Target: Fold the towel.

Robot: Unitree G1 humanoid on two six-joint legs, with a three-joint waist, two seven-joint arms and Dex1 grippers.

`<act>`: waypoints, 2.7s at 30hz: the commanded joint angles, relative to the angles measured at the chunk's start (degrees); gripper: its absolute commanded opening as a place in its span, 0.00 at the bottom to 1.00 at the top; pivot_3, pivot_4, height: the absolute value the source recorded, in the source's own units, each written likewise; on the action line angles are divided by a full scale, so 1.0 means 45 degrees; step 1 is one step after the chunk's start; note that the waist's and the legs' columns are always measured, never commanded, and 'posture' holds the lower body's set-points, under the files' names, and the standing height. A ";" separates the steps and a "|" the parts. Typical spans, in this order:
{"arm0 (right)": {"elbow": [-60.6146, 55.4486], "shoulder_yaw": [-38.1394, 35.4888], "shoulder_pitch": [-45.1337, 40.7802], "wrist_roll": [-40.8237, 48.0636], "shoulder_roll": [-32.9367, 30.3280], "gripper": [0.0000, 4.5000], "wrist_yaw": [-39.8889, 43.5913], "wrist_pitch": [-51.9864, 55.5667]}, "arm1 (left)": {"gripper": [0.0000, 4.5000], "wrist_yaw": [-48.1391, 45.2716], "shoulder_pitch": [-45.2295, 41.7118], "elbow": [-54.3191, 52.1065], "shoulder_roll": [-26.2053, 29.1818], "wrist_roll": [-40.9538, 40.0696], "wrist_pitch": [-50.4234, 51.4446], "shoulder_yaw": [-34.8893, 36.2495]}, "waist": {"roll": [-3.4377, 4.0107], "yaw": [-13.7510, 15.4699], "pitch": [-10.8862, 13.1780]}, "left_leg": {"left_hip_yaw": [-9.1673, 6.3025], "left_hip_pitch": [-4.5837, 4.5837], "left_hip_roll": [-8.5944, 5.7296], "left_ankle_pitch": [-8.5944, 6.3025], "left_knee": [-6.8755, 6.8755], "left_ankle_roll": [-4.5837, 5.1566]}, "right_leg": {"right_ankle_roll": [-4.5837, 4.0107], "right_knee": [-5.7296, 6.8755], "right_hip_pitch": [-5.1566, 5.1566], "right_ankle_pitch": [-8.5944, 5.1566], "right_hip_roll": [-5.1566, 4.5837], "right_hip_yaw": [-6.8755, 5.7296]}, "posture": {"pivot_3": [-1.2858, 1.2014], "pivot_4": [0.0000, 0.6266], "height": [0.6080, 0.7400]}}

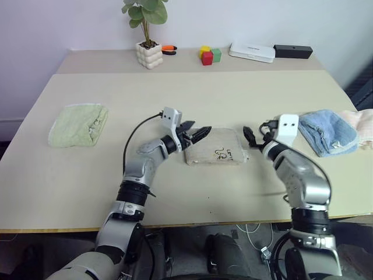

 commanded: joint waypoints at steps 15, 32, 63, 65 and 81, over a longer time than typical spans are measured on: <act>-0.0225 -0.0589 -0.0651 0.4204 -0.1242 1.00 0.2162 0.6320 | 0.99 -0.7453 0.0786 -0.3031 0.5508 -0.3211 0.0364 0.1168 | 0.0008 0.0036 0.0006 | 0.0010 -0.0011 0.0008 0.0001 -0.0023 -0.0001 | -0.0006 -0.0001 -0.0025 -0.0001 -0.0004 0.0004 | 0.52 0.24 0.96; 0.0858 0.0174 -0.1259 0.4486 -0.0148 0.82 0.2496 0.6909 | 1.00 -0.7706 0.2428 -0.4189 0.7022 -0.2905 -0.0185 0.1272 | 0.0000 -0.0101 0.0000 | 0.0006 0.0004 0.0015 -0.0001 -0.0019 -0.0002 | -0.0009 -0.0005 -0.0022 -0.0003 -0.0002 0.0018 | 0.52 0.24 0.96; 0.0598 -0.8814 -0.2229 0.7834 -0.0624 0.01 -0.3822 0.0561 | 1.00 -0.7419 0.0670 -0.1332 0.5106 -0.1771 -0.2323 0.0384 | 0.0023 -0.0036 0.0016 | 0.0061 0.0000 0.0003 0.0006 -0.0052 -0.0010 | 0.0001 -0.0003 -0.0036 0.0001 0.0000 0.0027 | 0.52 0.24 0.96; 0.0611 -0.8748 -0.2025 0.7960 -0.0672 0.01 -0.3806 0.0293 | 1.00 -0.7492 0.0656 -0.1270 0.5136 -0.1772 -0.2335 0.0420 | 0.0031 -0.0047 0.0019 | 0.0070 0.0010 0.0003 0.0007 -0.0063 -0.0010 | 0.0002 -0.0002 -0.0038 0.0001 0.0000 0.0037 | 0.52 0.24 0.96; 0.4849 -0.8315 -0.1920 0.7331 -0.1995 0.01 -0.3086 -0.1598 | 1.00 -0.7038 0.0982 -0.1907 0.5226 -0.1808 -0.2219 0.0573 | 0.0049 -0.0010 0.0029 | 0.0073 0.0011 0.0001 0.0010 -0.0056 -0.0012 | 0.0003 0.0000 -0.0034 0.0002 0.0000 0.0043 | 0.52 0.24 0.96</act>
